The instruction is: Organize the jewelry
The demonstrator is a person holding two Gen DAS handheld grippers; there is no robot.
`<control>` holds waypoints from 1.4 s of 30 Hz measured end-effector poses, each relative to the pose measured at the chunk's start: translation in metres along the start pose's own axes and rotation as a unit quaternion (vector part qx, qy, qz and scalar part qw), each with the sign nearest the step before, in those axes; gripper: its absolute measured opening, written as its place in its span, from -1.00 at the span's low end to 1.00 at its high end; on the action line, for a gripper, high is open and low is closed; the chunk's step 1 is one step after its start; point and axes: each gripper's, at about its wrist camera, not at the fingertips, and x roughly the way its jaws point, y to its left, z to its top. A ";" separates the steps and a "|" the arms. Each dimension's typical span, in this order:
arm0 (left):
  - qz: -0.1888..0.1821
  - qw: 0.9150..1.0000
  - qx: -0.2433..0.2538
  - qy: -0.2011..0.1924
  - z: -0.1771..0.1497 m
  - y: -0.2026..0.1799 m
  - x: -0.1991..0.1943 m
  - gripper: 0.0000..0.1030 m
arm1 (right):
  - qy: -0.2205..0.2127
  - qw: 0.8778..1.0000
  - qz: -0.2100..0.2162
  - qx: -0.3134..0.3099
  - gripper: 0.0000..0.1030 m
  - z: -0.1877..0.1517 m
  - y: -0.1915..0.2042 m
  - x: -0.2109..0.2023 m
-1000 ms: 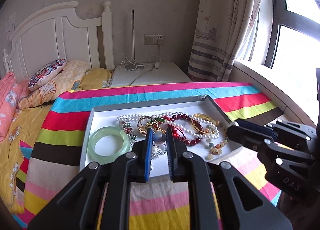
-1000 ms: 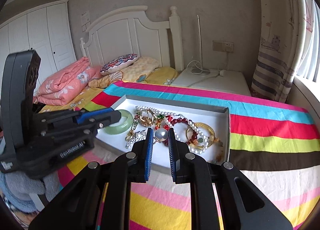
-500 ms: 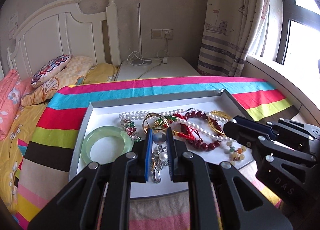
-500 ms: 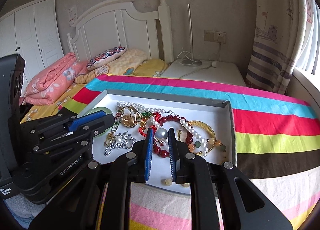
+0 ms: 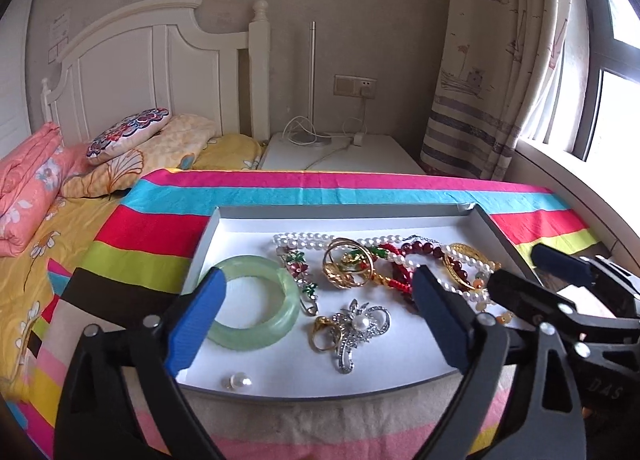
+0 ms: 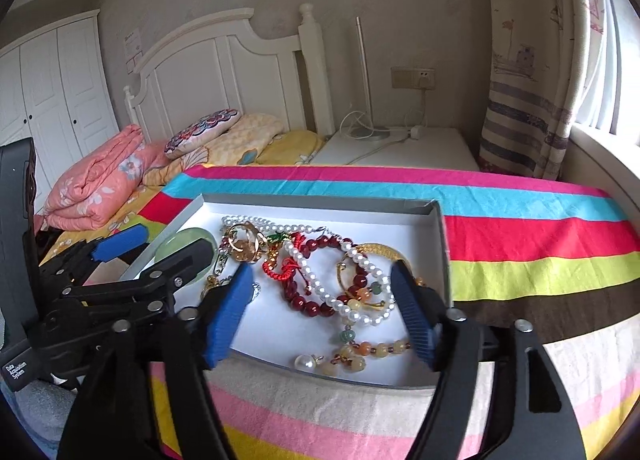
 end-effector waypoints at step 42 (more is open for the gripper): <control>0.056 0.998 0.022 0.014 -0.005 -0.003 -0.010 0.95 | -0.020 0.998 -0.061 0.014 0.68 -0.004 -0.011 -0.009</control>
